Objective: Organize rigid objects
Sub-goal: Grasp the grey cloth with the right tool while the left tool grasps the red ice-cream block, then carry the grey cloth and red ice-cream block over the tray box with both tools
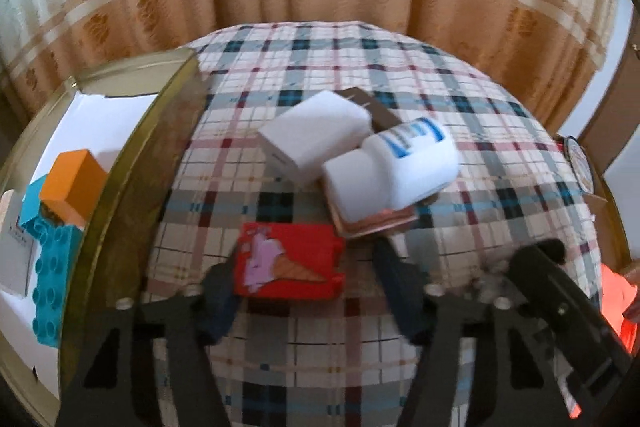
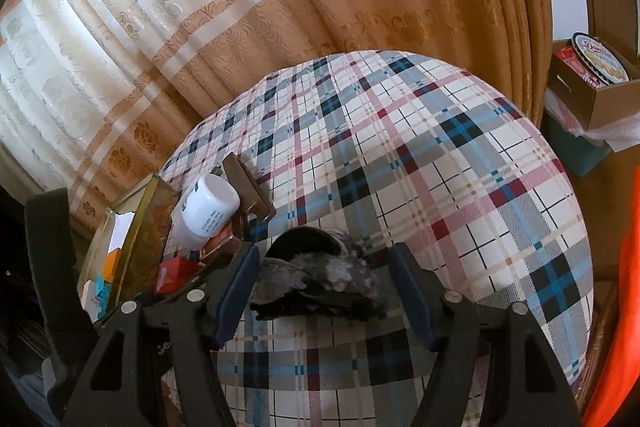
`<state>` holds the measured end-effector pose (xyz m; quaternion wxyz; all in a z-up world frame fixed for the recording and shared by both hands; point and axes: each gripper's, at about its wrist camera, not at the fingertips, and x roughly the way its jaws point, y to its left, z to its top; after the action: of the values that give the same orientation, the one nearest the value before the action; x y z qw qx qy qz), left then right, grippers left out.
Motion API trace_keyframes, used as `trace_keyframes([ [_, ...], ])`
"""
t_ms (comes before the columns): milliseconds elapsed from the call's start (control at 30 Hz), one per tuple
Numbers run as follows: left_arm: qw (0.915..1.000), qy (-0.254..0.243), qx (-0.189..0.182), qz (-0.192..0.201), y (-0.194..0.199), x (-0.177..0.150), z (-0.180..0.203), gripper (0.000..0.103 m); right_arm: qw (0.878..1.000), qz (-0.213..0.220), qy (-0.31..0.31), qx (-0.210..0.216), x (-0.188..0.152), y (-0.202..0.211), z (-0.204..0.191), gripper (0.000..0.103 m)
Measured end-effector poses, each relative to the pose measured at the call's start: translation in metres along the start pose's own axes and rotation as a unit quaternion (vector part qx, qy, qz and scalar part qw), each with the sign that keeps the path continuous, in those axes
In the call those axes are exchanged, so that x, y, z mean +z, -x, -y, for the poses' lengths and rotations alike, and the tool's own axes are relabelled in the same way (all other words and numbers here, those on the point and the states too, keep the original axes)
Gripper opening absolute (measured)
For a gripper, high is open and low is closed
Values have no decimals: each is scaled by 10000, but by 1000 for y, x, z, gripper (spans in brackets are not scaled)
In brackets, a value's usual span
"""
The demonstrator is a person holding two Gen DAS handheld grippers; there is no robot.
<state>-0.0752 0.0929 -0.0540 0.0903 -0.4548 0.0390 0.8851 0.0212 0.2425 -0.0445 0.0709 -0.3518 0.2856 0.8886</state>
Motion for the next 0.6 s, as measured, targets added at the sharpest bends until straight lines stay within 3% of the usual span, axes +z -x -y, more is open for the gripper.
trace_keyframes([
  [33,10000,-9,-27,11,2,-1,-1,43,10000,-8,1,4,0,0,0,70],
  [200,9988,93,-467,93,13,-10,-9,42,9999,10,-85,139,0,1,4,70],
  [367,9968,15,-674,439,31,-15,-19,42,9996,-15,-151,227,-1,0,5,60],
  [600,9915,135,-988,832,58,-22,-41,42,9991,30,-194,372,0,3,8,60],
])
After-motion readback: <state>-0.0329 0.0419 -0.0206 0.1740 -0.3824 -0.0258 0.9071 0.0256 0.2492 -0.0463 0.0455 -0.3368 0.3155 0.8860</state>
